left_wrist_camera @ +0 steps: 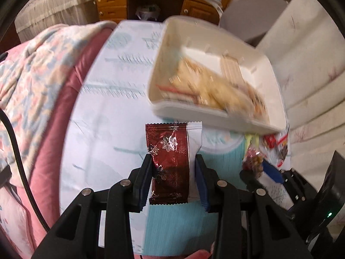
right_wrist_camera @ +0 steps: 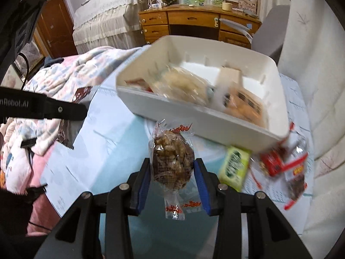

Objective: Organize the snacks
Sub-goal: 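Carry the snowflake packet and nut bag over the tray and release both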

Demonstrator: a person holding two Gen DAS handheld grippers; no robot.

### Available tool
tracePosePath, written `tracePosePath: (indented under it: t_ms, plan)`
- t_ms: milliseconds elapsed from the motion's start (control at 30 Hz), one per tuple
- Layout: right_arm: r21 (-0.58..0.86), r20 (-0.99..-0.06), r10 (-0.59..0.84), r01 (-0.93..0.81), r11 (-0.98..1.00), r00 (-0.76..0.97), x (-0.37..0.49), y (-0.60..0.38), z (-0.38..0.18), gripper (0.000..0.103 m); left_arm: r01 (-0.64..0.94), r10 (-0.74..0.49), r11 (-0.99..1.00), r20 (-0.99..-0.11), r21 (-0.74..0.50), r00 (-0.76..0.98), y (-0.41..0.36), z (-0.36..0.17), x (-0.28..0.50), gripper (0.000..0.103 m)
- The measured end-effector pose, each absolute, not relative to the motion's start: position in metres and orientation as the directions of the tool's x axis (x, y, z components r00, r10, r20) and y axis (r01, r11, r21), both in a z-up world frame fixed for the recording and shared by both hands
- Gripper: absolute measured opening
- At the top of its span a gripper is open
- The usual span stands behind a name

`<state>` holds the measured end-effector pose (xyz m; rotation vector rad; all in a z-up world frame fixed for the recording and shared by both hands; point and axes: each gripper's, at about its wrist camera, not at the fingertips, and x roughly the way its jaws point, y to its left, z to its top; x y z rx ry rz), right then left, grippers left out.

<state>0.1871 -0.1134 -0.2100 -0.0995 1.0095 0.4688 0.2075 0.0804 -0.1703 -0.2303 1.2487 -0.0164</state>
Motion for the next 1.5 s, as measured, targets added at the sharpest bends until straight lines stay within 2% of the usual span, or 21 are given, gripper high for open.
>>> tracePosePath:
  t_ms: [300, 767, 1000, 1033, 1067, 1100, 1133, 1167, 1233, 1300, 1500]
  plan:
    - [0.28, -0.789, 0.398, -0.304, 0.911, 0.467, 0.228, -0.072, -0.184, 0.04, -0.03, -0.172, 0.98, -0.917, -0.196, 0.36, 0.113, -0.138, 0.26, 0.037]
    - [0.398, -0.715, 0.371, -0.092, 0.913, 0.592, 0.284, -0.061, -0.174, 0.04, 0.18, -0.243, 0.966, -0.895, -0.187, 0.375, 0.097, -0.124, 0.342, 0.037]
    - [0.438, -0.703, 0.351, -0.013, 0.899, 0.618, 0.295, -0.07, -0.177, 0.042, 0.216, -0.251, 0.96, -0.884, -0.177, 0.394, 0.087, -0.128, 0.354, 0.038]
    - [0.439, -0.706, 0.35, -0.008, 0.899, 0.616, 0.296, -0.071, -0.177, 0.042, 0.22, -0.248, 0.96, -0.885, -0.171, 0.394, 0.085, -0.129, 0.355, 0.039]
    - [0.44, -0.712, 0.349, 0.0, 0.898, 0.609, 0.296, -0.072, -0.178, 0.049, 0.227, -0.248, 0.959, -0.886, -0.168, 0.392, 0.083, -0.13, 0.354, 0.044]
    - [0.441, -0.718, 0.344, 0.014, 0.897, 0.605, 0.296, -0.075, -0.179, 0.06, 0.23, -0.249, 0.959, -0.887, -0.167, 0.39, 0.083, -0.131, 0.353, 0.05]
    - [0.442, -0.721, 0.34, 0.024, 0.896, 0.605, 0.296, -0.078, -0.179, 0.064, 0.23, -0.245, 0.959, -0.887, -0.163, 0.39, 0.082, -0.131, 0.352, 0.063]
    - [0.449, -0.716, 0.34, 0.03, 0.893, 0.61, 0.294, -0.081, -0.179, 0.067, 0.227, -0.239, 0.961, -0.887, -0.158, 0.395, 0.082, -0.13, 0.351, 0.067]
    - [0.455, -0.71, 0.337, 0.038, 0.89, 0.618, 0.291, -0.087, -0.178, 0.067, 0.221, -0.221, 0.965, -0.89, -0.141, 0.399, 0.079, -0.129, 0.348, 0.069]
    - [0.455, -0.711, 0.328, 0.051, 0.889, 0.622, 0.287, -0.094, -0.176, 0.067, 0.219, -0.21, 0.967, -0.896, -0.131, 0.392, 0.077, -0.129, 0.345, 0.075]
    - [0.457, -0.712, 0.313, 0.077, 0.886, 0.629, 0.274, -0.116, -0.171, 0.067, 0.209, -0.209, 0.968, -0.904, -0.138, 0.374, 0.067, -0.126, 0.329, 0.077]
